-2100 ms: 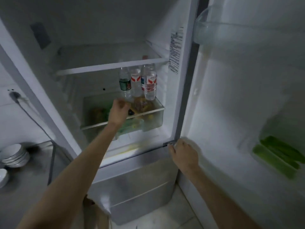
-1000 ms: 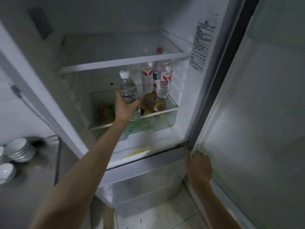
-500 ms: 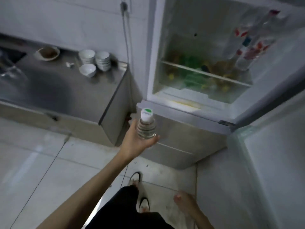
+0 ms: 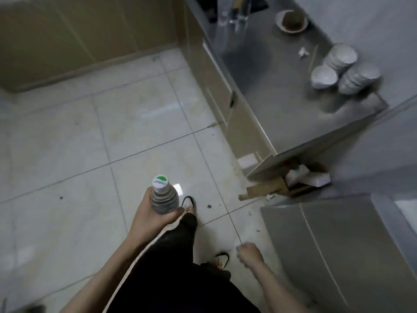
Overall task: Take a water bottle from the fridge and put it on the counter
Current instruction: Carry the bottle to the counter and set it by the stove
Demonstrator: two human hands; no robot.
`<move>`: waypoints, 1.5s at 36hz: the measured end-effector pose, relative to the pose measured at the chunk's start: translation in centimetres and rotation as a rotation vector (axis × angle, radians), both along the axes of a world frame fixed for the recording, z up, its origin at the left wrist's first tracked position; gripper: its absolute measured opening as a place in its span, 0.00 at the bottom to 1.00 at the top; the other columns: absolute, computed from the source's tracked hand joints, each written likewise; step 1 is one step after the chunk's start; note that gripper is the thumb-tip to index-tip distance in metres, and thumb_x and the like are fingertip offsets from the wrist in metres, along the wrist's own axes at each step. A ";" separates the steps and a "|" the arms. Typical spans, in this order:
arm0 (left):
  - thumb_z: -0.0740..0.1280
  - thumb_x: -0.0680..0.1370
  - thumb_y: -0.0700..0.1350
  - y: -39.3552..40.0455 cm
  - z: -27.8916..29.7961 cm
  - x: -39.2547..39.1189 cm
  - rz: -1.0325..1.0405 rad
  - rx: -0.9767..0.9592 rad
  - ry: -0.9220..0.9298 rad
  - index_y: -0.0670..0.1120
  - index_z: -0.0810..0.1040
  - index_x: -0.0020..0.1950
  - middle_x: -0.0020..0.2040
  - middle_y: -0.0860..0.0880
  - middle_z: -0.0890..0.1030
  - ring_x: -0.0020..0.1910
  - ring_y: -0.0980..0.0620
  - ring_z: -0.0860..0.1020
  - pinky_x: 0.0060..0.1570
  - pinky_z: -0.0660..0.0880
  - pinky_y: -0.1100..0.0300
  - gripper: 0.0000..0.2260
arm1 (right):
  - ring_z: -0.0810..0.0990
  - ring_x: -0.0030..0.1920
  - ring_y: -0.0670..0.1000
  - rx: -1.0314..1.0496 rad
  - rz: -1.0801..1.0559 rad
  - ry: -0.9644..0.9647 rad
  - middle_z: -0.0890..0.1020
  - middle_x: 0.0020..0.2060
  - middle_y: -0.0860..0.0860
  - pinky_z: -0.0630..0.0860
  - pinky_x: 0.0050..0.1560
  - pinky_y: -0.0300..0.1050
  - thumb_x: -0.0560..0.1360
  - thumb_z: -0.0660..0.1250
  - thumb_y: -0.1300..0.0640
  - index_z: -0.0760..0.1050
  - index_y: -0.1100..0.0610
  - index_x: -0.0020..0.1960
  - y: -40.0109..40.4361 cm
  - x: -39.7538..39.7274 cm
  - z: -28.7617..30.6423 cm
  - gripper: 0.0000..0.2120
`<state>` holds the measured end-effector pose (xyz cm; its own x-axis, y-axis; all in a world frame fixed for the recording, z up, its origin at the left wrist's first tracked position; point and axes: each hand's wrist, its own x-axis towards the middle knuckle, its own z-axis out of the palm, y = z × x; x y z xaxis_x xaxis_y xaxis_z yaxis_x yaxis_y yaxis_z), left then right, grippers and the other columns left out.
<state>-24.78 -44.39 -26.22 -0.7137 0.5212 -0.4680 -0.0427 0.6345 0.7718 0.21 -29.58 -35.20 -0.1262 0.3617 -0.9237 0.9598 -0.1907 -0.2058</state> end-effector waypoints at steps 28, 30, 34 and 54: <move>0.82 0.64 0.54 23.2 -1.7 -46.4 0.066 0.073 -0.037 0.52 0.75 0.60 0.51 0.56 0.85 0.50 0.55 0.84 0.52 0.81 0.53 0.28 | 0.69 0.34 0.52 -0.229 -0.128 -0.230 0.73 0.38 0.56 0.64 0.38 0.43 0.84 0.58 0.59 0.72 0.60 0.46 24.2 -35.1 -6.4 0.10; 0.83 0.66 0.51 25.9 -1.5 -49.4 0.059 0.070 -0.024 0.54 0.75 0.59 0.51 0.57 0.85 0.49 0.60 0.84 0.49 0.79 0.58 0.26 | 0.67 0.32 0.53 -0.255 -0.181 -0.222 0.70 0.35 0.55 0.63 0.36 0.44 0.85 0.57 0.60 0.69 0.61 0.44 26.9 -38.0 -6.9 0.11; 0.82 0.64 0.54 30.6 -0.9 -55.5 0.053 0.049 -0.009 0.53 0.75 0.60 0.51 0.54 0.85 0.49 0.57 0.84 0.50 0.79 0.57 0.28 | 0.69 0.34 0.54 -0.213 -0.162 -0.140 0.73 0.35 0.55 0.64 0.38 0.45 0.83 0.59 0.61 0.70 0.61 0.44 31.9 -46.9 -6.2 0.09; 0.81 0.66 0.51 58.2 -3.8 -80.8 -0.553 0.016 -0.010 0.50 0.75 0.57 0.49 0.50 0.84 0.46 0.57 0.83 0.47 0.80 0.56 0.25 | 0.73 0.38 0.51 0.217 -0.346 0.223 0.75 0.36 0.53 0.66 0.42 0.44 0.78 0.62 0.56 0.73 0.52 0.40 55.1 -81.5 -1.5 0.08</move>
<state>-105.62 13.83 -29.99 -0.3272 0.8241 -0.4623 0.2862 0.5527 0.7827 -81.30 25.54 -36.72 -0.1509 0.5998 -0.7858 0.7754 -0.4213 -0.4704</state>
